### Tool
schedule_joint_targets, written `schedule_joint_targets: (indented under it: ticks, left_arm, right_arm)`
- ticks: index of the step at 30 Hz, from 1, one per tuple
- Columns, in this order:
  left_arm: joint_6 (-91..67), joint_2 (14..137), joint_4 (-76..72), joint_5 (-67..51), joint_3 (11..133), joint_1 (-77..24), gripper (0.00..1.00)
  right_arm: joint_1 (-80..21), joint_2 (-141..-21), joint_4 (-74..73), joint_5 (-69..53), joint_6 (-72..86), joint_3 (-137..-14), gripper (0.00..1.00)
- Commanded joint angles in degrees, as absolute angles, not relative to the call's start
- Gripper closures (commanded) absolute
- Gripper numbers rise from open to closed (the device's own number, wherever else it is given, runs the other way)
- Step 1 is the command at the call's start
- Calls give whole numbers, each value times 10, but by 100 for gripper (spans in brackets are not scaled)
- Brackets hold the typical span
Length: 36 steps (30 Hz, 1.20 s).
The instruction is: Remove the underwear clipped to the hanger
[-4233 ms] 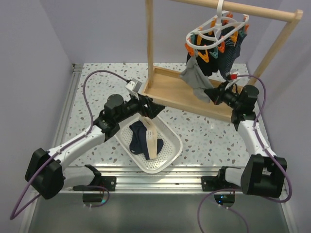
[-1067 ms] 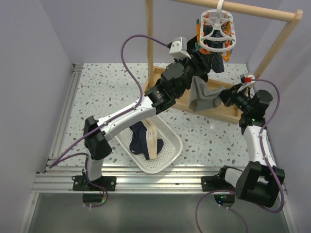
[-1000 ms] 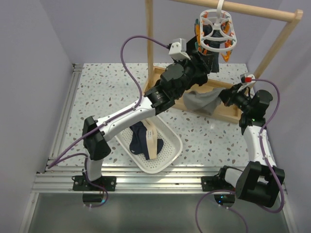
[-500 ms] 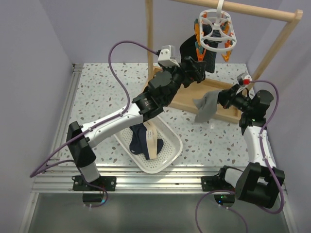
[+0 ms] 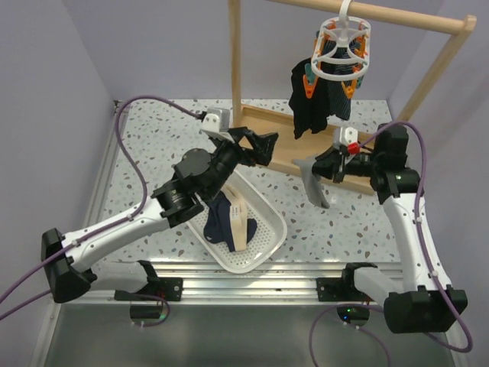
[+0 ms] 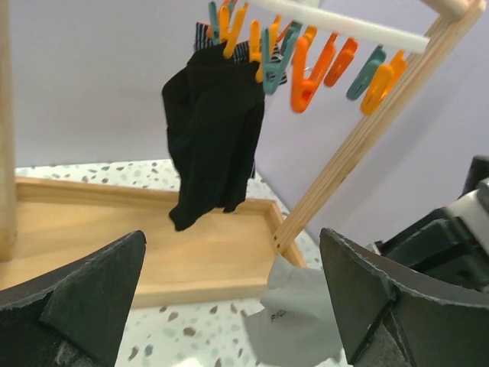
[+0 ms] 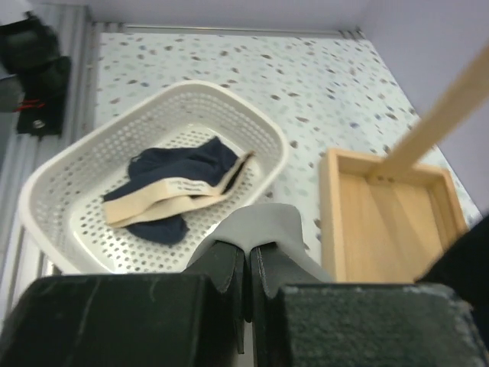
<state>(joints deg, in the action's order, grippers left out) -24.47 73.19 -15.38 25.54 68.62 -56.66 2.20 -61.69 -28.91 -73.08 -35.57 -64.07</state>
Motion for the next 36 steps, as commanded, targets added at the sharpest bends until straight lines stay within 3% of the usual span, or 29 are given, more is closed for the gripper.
schedule_joint_targets:
  ticks: [1,5,7,16,21,27,28,36]
  left_arm:
    - [-198,666,-128,259,618,-565,0]
    - [-190,574,-90,278,543,-565,0]
    - [-199,539,-70,298,493,-565,0]
    - [-288,367,55,352,378,-566,0]
    - [-324,330,112,358,369,-567,0]
    - [-348,316,132,353,357,-566,0]
    - [-352,315,130,354,355,-566,0]
    - [-321,333,89,347,351,-566,0]
  right_arm:
    - [-55,-589,-362,-727,-416,-661,100]
    - [-140,-571,-180,-690,-246,-636,100]
    - [-169,-586,-171,-680,-231,-648,100]
    - [-380,-678,-192,-532,-299,-672,100]
    - [-434,-740,-207,-470,-345,-664,99]
    - [-442,-737,-229,-410,-372,-638,70]
    - [-442,-735,-230,-389,-370,-636,58]
    - [-432,-659,-150,-230,-280,-567,47]
